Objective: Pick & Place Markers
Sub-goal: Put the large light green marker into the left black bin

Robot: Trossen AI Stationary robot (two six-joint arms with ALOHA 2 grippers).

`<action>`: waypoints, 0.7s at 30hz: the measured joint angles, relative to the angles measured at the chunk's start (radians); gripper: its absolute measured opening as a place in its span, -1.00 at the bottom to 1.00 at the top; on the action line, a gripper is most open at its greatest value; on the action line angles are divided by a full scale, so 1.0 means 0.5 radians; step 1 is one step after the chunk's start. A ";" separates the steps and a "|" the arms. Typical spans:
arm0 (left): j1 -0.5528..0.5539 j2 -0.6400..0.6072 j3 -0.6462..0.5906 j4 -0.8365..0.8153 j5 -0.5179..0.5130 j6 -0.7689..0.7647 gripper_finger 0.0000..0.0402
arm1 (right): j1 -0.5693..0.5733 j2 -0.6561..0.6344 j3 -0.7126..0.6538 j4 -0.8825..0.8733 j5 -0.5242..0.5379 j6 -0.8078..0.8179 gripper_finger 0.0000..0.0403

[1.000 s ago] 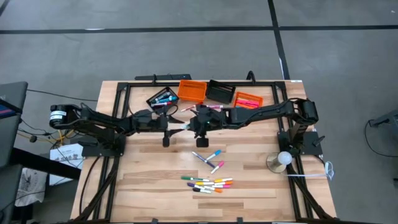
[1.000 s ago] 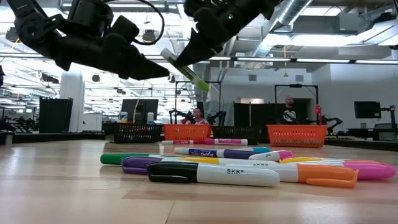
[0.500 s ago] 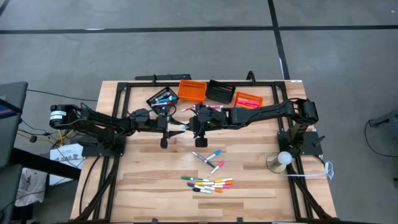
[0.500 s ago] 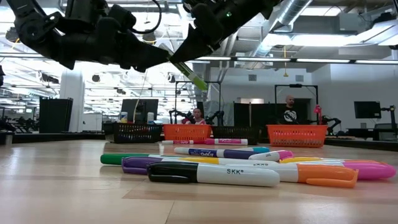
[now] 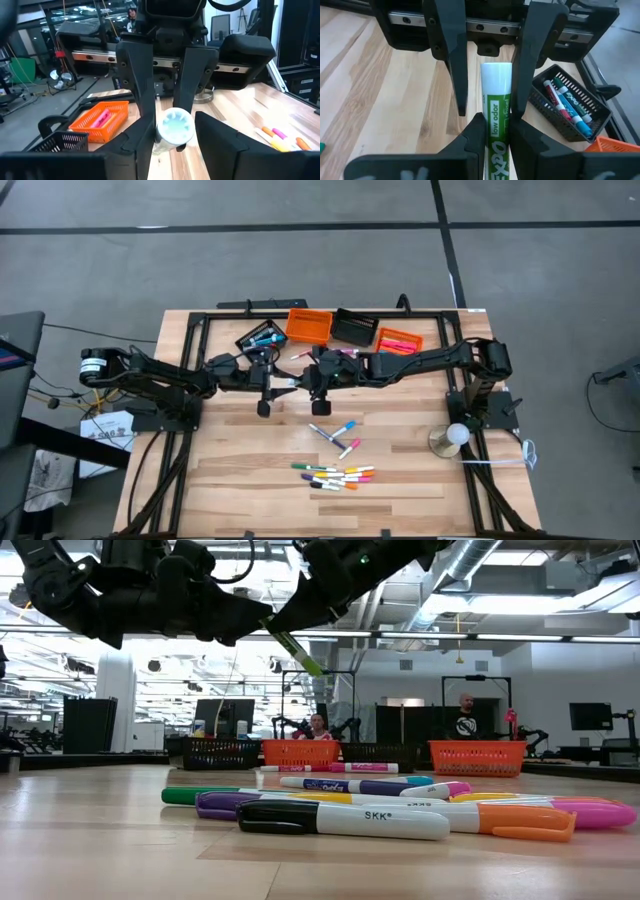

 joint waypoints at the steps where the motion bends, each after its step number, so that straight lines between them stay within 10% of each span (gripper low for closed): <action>1: 0.000 0.000 0.000 0.003 0.001 0.000 -0.28 | 0.000 0.000 0.000 0.002 -0.001 -0.001 -0.73; 21: 0.008 0.000 0.000 0.025 -0.002 -0.007 -0.62 | 0.001 0.000 0.000 0.024 -0.009 -0.009 -0.53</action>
